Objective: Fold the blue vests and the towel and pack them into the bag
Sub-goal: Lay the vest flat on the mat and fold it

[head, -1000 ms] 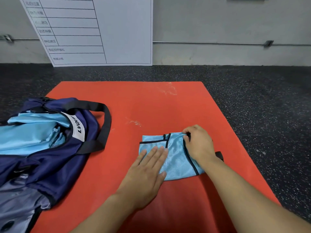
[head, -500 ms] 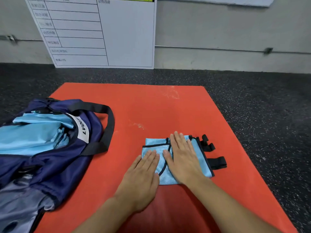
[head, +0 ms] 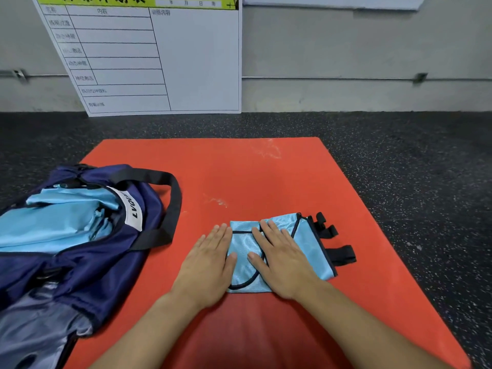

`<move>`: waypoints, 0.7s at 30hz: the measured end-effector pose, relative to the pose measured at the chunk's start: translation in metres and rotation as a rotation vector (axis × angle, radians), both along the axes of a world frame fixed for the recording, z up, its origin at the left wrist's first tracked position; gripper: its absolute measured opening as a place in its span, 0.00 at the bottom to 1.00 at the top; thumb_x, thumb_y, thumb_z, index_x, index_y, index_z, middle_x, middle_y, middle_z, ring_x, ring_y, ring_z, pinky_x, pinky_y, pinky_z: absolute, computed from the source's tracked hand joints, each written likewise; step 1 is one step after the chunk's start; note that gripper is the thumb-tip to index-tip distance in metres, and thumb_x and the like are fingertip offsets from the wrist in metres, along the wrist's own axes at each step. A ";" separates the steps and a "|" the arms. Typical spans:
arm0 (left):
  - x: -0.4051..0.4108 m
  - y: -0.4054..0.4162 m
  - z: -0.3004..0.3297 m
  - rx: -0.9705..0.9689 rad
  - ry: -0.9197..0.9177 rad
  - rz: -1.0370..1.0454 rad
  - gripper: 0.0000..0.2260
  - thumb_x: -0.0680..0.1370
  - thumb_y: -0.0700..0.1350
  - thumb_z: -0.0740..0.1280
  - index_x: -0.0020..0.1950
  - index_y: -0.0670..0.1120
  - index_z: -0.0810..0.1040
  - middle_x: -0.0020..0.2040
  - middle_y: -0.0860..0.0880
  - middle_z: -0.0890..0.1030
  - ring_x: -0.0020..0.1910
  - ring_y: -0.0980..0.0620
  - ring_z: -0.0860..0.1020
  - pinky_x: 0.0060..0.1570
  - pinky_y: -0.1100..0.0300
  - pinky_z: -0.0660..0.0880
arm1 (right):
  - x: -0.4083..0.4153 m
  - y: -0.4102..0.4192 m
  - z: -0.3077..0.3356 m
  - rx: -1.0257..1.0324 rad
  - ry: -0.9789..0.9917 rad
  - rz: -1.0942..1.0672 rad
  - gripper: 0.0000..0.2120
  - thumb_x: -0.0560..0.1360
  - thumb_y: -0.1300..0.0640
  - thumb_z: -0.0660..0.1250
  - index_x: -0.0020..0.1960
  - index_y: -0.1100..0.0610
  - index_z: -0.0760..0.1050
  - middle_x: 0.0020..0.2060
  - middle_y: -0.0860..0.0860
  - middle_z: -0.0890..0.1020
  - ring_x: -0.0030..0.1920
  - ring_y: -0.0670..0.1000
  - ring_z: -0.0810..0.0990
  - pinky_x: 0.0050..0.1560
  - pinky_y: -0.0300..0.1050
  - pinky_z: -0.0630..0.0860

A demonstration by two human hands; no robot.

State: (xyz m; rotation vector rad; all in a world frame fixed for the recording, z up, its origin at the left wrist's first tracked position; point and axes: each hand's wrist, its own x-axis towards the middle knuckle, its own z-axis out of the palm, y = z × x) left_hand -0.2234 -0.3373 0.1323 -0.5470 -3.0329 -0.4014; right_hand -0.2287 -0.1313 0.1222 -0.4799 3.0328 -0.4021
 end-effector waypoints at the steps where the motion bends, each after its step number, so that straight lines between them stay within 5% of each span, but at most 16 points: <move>1: -0.001 0.001 -0.001 0.009 -0.004 -0.010 0.40 0.74 0.63 0.32 0.83 0.47 0.48 0.83 0.51 0.47 0.82 0.56 0.45 0.76 0.63 0.37 | 0.004 0.006 0.001 -0.003 -0.013 0.015 0.39 0.77 0.32 0.36 0.84 0.48 0.45 0.83 0.47 0.42 0.81 0.45 0.35 0.81 0.47 0.36; 5: -0.011 0.006 -0.005 -0.004 -0.015 -0.043 0.41 0.74 0.64 0.33 0.83 0.46 0.48 0.83 0.50 0.48 0.82 0.55 0.46 0.76 0.61 0.38 | 0.031 0.034 0.010 0.002 -0.072 0.107 0.37 0.78 0.32 0.39 0.83 0.46 0.45 0.82 0.44 0.40 0.81 0.43 0.36 0.81 0.48 0.42; 8: -0.026 0.006 -0.009 -0.054 -0.043 -0.078 0.43 0.72 0.66 0.35 0.84 0.47 0.49 0.83 0.50 0.48 0.82 0.54 0.46 0.77 0.59 0.40 | 0.055 0.064 0.018 -0.050 -0.123 0.212 0.31 0.83 0.35 0.51 0.83 0.44 0.52 0.82 0.41 0.45 0.81 0.40 0.43 0.80 0.41 0.44; 11: -0.042 0.004 -0.011 -0.067 -0.066 -0.094 0.44 0.72 0.69 0.36 0.84 0.48 0.49 0.84 0.51 0.46 0.82 0.55 0.45 0.79 0.58 0.42 | 0.074 0.094 0.032 -0.128 -0.152 0.235 0.25 0.82 0.38 0.59 0.77 0.40 0.66 0.79 0.37 0.59 0.78 0.36 0.57 0.77 0.36 0.55; 15: -0.052 0.006 -0.014 -0.041 -0.057 -0.119 0.40 0.73 0.70 0.40 0.83 0.54 0.51 0.84 0.51 0.51 0.82 0.54 0.48 0.80 0.56 0.46 | 0.075 0.121 0.049 -0.183 -0.211 0.119 0.18 0.81 0.39 0.63 0.68 0.41 0.77 0.55 0.38 0.81 0.55 0.40 0.79 0.57 0.35 0.73; 18: -0.048 0.009 -0.015 0.008 -0.067 -0.116 0.35 0.75 0.68 0.43 0.82 0.60 0.55 0.83 0.52 0.56 0.82 0.52 0.51 0.80 0.52 0.49 | 0.066 0.128 0.047 -0.169 -0.275 0.111 0.19 0.81 0.40 0.64 0.70 0.42 0.76 0.53 0.40 0.82 0.53 0.41 0.79 0.53 0.31 0.71; 21: -0.045 0.007 -0.014 0.039 -0.054 -0.126 0.31 0.77 0.67 0.45 0.80 0.62 0.59 0.80 0.52 0.63 0.80 0.52 0.57 0.78 0.52 0.56 | 0.053 0.128 0.045 -0.119 -0.214 0.115 0.25 0.81 0.38 0.62 0.76 0.45 0.70 0.63 0.40 0.78 0.63 0.39 0.73 0.65 0.32 0.65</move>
